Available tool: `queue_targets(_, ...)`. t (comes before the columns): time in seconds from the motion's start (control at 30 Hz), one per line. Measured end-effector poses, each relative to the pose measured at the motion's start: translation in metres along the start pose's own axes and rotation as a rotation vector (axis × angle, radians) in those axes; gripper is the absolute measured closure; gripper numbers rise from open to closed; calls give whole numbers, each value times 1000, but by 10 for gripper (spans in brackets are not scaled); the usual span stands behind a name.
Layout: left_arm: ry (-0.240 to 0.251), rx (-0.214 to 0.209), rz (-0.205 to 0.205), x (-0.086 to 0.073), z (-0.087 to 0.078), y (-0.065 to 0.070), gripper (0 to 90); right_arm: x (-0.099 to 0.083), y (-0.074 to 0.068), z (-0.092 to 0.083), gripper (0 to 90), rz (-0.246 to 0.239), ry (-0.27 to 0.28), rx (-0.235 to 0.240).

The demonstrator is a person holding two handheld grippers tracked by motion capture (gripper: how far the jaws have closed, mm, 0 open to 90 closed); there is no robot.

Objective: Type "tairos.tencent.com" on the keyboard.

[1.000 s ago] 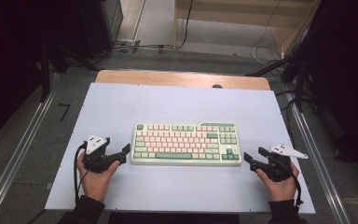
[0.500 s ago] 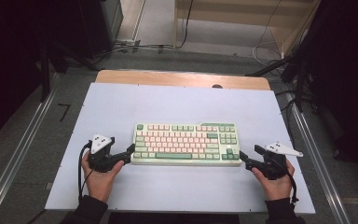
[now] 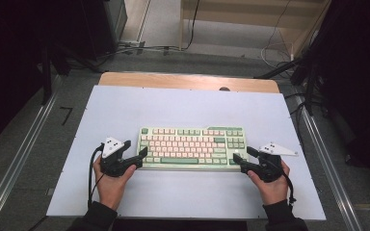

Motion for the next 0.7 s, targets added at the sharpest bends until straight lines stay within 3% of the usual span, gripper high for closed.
queue_targets(0.2, -6, -34, 5, 3, 6, 3, 409, 11, -13, 9, 399, -32, 4, 19)
queue_targets(0.3, -10, -49, 12, 5, 8, 4, 469, 17, -18, 12, 491, -54, 8, 44)
queue_targets(0.5, -9, -84, 27, 11, 12, 7, 672, 28, -27, 19, 656, -77, 17, 59)
queue_targets(0.7, -13, -99, 38, 16, 19, 11, 795, 38, -38, 29, 821, -118, 3, 99)
Point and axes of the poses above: each handheld gripper's, and its own axes: z roughly forward along the jaws, x roughly out of its top, y roughly to its right, the point moved 2 cm from there along z, roughly forward along the jaws, and after that the axes turned 12 degrees about -y, right-handed, at the moved point
